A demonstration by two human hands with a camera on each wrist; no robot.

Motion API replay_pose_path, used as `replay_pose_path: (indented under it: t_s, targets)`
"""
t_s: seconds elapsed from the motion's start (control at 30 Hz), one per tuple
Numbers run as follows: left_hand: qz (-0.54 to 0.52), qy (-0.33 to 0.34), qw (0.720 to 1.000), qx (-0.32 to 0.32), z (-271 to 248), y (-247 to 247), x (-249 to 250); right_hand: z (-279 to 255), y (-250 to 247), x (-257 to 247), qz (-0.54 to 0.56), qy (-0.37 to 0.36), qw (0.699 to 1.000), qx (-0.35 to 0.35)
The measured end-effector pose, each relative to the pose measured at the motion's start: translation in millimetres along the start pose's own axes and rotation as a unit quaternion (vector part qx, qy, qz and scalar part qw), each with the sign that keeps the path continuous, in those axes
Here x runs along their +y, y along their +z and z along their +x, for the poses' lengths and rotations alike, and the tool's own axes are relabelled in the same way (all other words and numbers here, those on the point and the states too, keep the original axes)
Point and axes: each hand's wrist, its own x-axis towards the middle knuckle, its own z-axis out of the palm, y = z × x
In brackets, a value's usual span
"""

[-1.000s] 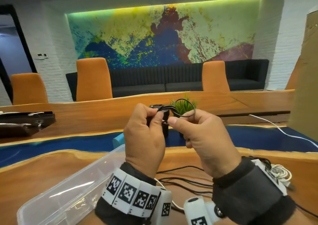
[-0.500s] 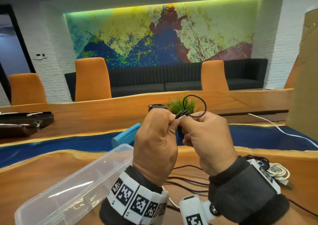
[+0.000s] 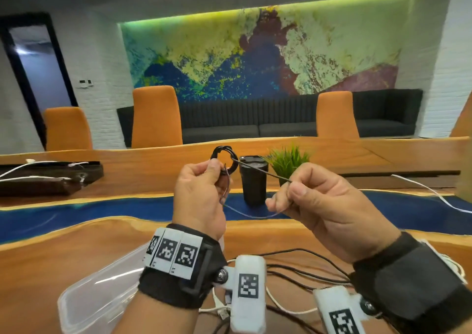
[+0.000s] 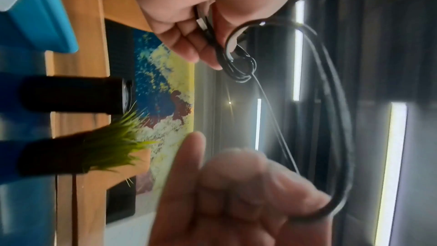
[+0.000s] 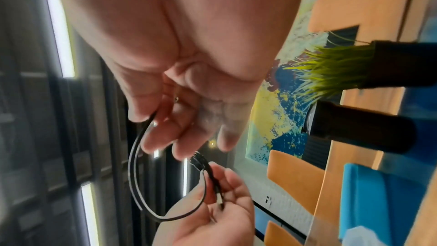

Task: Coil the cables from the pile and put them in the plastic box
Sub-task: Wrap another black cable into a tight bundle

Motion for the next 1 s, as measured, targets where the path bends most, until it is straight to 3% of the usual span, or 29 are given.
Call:
replay_pose_path:
  t_s: [0.1, 0.17, 0.2, 0.27, 0.3, 0.37, 0.47, 0.6, 0.73, 0.8, 0.87, 0.93, 1.0]
  targets:
    - [-0.096, -0.049, 0.993, -0.042, 0, 2, 1, -2, -2, 3, -0.086, 0.007, 0.994, -0.06]
    - [-0.119, -0.073, 0.987, -0.076, -2, 3, 3, -2, -2, -3, -0.184, 0.054, 0.978, -0.082]
    - [-0.122, -0.082, 0.985, -0.095, -3, 3, 4, -3, -1, -6, -0.265, 0.094, 0.956, -0.085]
    - [-0.112, -0.088, 0.979, -0.142, -5, 4, 3, -3, -3, -6, -0.444, 0.154, 0.881, -0.059]
    - [-0.1, -0.089, 0.976, -0.171, -7, 5, 3, -2, -6, -4, -0.51, 0.15, 0.846, -0.028]
    - [-0.052, -0.094, 0.965, -0.238, -10, 5, 1, 0, -8, -1, -0.558, 0.11, 0.82, 0.062]
    - [0.098, -0.074, 0.939, -0.32, -23, 8, 1, 3, -10, -1, -0.522, 0.035, 0.837, 0.159]
    - [0.33, 0.105, 0.892, -0.292, -33, 15, -6, 3, -8, -10, -0.452, -0.038, 0.87, 0.191]
    - [0.351, 0.169, 0.879, -0.274, -33, 16, -10, 2, -8, -14, -0.394, -0.05, 0.9, 0.18]
    - [0.352, 0.168, 0.877, -0.281, -33, 15, -10, 2, -8, -15, -0.386, -0.048, 0.906, 0.166]
    - [0.323, 0.146, 0.892, -0.281, -31, 14, -12, 1, -8, -16, -0.378, -0.034, 0.912, 0.154]
    - [0.292, 0.127, 0.909, -0.268, -28, 13, -14, 1, -11, -16, -0.415, -0.002, 0.9, 0.13]
    - [0.306, 0.142, 0.908, -0.248, -26, 12, -16, 0, -14, -15, -0.48, 0.026, 0.87, 0.11]
